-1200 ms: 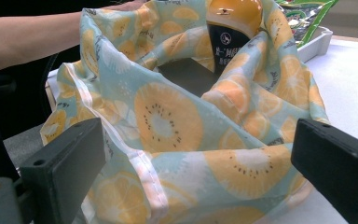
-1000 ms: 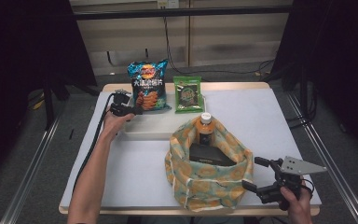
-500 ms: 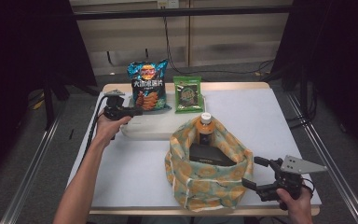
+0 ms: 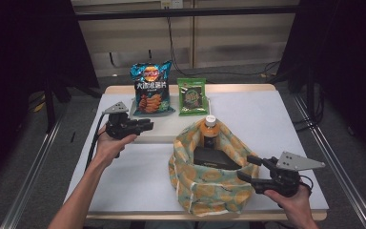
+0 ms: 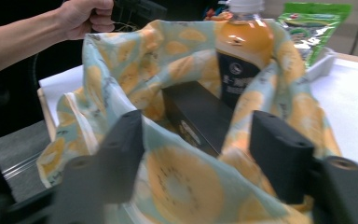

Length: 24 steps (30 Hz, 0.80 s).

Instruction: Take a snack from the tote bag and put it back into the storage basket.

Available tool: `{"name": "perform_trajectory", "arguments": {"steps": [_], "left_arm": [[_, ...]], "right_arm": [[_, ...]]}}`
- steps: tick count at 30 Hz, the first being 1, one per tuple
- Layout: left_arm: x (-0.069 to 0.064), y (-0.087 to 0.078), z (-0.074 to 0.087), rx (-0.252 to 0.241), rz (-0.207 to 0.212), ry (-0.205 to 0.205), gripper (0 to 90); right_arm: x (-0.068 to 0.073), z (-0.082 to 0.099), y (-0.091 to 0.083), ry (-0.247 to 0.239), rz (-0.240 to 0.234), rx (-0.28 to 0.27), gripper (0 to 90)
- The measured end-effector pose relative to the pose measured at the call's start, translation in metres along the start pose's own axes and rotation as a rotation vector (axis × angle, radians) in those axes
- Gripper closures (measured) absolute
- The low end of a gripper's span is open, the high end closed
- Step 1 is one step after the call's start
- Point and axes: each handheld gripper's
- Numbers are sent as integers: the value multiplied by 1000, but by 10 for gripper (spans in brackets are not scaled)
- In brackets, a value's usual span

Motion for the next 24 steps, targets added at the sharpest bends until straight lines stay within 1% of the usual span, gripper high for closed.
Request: {"name": "perform_trajectory", "arguments": {"steps": [1, 3, 4, 6, 8, 11, 12, 14, 17, 18, 20, 24], "left_arm": [[-4, 1, 0, -5, 11, 0, 718], [-12, 3, 1, -8, 26, 8, 711], [-15, 3, 2, -6, 30, 13, 709], [-23, 6, 3, -13, 53, 20, 709], [-30, 8, 3, -9, 66, 40, 714], [-40, 11, 1, -28, 91, 48, 721], [-44, 13, 0, -35, 108, 50, 719], [-51, 15, -2, -35, 118, 63, 704], [-58, 21, -6, -39, 131, 59, 652], [-58, 22, -7, -35, 132, 67, 632], [-61, 28, -10, -35, 131, 62, 583], [-67, 38, -14, -42, 162, 58, 498]], "right_arm": [[0, -2, 2, -6, -14, 7, 468], [-2, -7, 5, -11, -23, 14, 478], [-4, -9, 7, -15, -23, 18, 500], [-7, -13, 10, -18, -23, 21, 511], [-12, -16, 13, -15, -8, 19, 511], [-21, -15, 19, -16, 20, 28, 512], [-23, -15, 21, -9, 26, 32, 512], [-28, -13, 25, -1, 36, 35, 511], [-33, -12, 28, 7, 49, 33, 511], [-35, -11, 30, 8, 49, 36, 510], [-37, -8, 32, 16, 60, 41, 493], [-39, -3, 37, 13, 70, 70, 493]]}}
Point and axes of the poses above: each handheld gripper's, and its own axes: y roughly forward along the jaws, z roughly out of its underside, x roughly to its left, and after that the axes turned 4 degrees about -x, right-handed
